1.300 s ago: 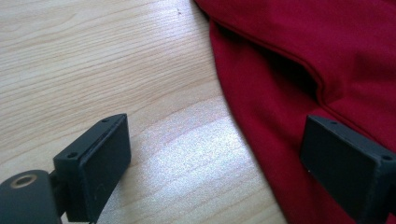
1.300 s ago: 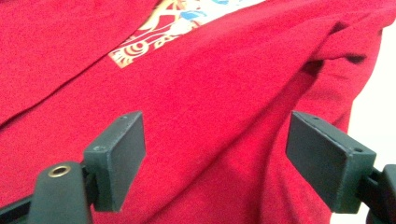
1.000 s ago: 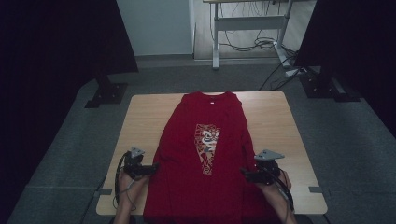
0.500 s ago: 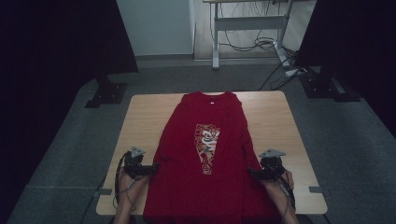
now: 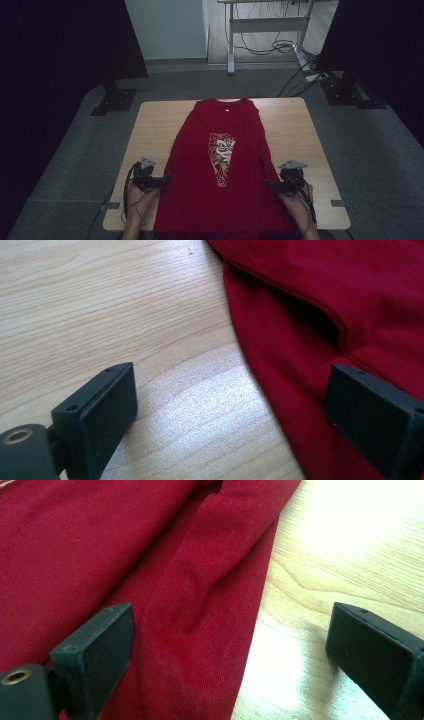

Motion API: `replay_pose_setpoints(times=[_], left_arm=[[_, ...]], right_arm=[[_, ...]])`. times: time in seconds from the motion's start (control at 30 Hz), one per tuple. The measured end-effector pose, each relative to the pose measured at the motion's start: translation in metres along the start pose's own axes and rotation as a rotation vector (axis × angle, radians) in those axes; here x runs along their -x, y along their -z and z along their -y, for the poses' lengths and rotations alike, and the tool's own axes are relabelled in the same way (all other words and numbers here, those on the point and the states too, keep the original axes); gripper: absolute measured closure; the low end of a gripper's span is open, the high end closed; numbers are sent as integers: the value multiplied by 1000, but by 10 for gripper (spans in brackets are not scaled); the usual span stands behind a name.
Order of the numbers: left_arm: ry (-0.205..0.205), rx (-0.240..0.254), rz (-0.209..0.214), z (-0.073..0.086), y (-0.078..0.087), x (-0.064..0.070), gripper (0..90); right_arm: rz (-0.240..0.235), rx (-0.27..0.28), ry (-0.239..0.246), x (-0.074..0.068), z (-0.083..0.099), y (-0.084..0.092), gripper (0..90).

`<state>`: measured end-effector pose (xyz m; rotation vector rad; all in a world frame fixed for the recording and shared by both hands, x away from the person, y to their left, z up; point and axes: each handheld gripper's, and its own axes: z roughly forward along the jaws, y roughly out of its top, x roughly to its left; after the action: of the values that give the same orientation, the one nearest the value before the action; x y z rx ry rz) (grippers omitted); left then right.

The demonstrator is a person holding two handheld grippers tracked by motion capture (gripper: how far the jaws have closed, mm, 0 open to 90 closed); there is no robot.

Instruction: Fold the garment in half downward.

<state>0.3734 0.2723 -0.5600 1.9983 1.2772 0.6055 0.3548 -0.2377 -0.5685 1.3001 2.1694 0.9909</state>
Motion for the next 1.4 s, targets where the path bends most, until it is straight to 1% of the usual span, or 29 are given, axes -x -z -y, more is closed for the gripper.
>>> replay_pose_setpoints(times=[0.2, 0.27, 0.33, 0.43, 0.47, 0.5, 0.53, 0.57, 0.6, 0.63, 0.67, 0.7, 0.73, 0.8, 0.83, 0.9, 0.93, 0.97, 1.0, 1.03, 1.07, 1.1, 1.13, 1.17, 1.2, 1.23, 1.27, 1.3, 1.4], left_arm=[[-1, -1, -1, 0, 0, 0, 72], [0, 0, -1, 0, 0, 0, 72], [0, -1, -1, 0, 0, 0, 73], [0, -1, -1, 0, 0, 0, 73], [0, -1, -1, 0, 0, 0, 73], [0, -1, -1, 0, 0, 0, 73], [1, -1, -3, 0, 0, 0, 74], [1, 0, -3, 0, 0, 0, 74], [1, 0, -3, 0, 0, 0, 75], [1, -1, -3, 0, 0, 0, 75], [1, -1, -3, 0, 0, 0, 75], [1, -1, -3, 0, 0, 0, 75], [1, -1, -3, 0, 0, 0, 75], [1, -1, -3, 0, 0, 0, 75], [0, -1, -3, 0, 0, 0, 74], [0, -1, -3, 0, 0, 0, 74], [-1, 7, 4, 0, 1, 0, 74], [-1, 7, 4, 0, 1, 0, 107], [-1, 7, 4, 0, 1, 0, 107], [-1, 7, 4, 0, 1, 0, 107], [15, 26, 17, -4, 2, 1, 107], [15, 26, 17, -4, 2, 1, 137], [9, 40, 9, -8, 0, 3, 137], [1, 31, -4, -8, -2, 3, 133], [-5, 18, -12, -8, -4, 3, 129], [-5, 18, -12, -8, -4, 3, 130], [6, 15, -10, -6, -6, 1, 130], [6, 15, -10, -6, -6, 1, 133], [7, 14, -11, -5, -5, 1, 133]], right_arm=[[2, -1, -1, 0, 0, 0, 55], [7, -2, -12, 1, 1, 1, 51], [21, -1, -22, 6, 3, 4, 49], [26, 0, -28, 9, 5, 5, 49], [41, -1, -43, 15, 7, 8, 49], [41, -1, -43, 15, 7, 8, 48], [79, 3, -90, 31, 14, 15, 51], [110, -2, -100, 37, 16, 18, 37], [110, -2, -100, 37, 16, 18, 37], [131, -1, -127, 43, 19, 21, 40], [166, -1, -163, 55, 24, 27, 41], [166, -1, -163, 55, 24, 27, 41], [179, 0, -178, 61, 27, 30, 41], [179, 0, -178, 61, 27, 30, 41], [181, 6, -199, 69, 32, 35, 39], [182, 5, -199, 68, 31, 35, 39], [182, 5, -199, 68, 31, 35, 38], [182, 5, -199, 68, 31, 35, 38], [166, -3, -198, 64, 28, 34, 38], [166, -3, -198, 64, 28, 34, 66], [166, -3, -198, 64, 28, 34, 66], [166, -3, -198, 64, 28, 34, 66], [148, 23, -176, 54, 20, 32, 65], [125, 22, -135, 43, 12, 24, 61], [121, 16, -124, 39, 10, 20, 60], [121, 16, -124, 39, 10, 20, 60], [117, 6, -113, 36, 9, 17, 60], [114, 0, -107, 32, 10, 11, 52], [117, 3, -112, 31, 11, 12, 52]])
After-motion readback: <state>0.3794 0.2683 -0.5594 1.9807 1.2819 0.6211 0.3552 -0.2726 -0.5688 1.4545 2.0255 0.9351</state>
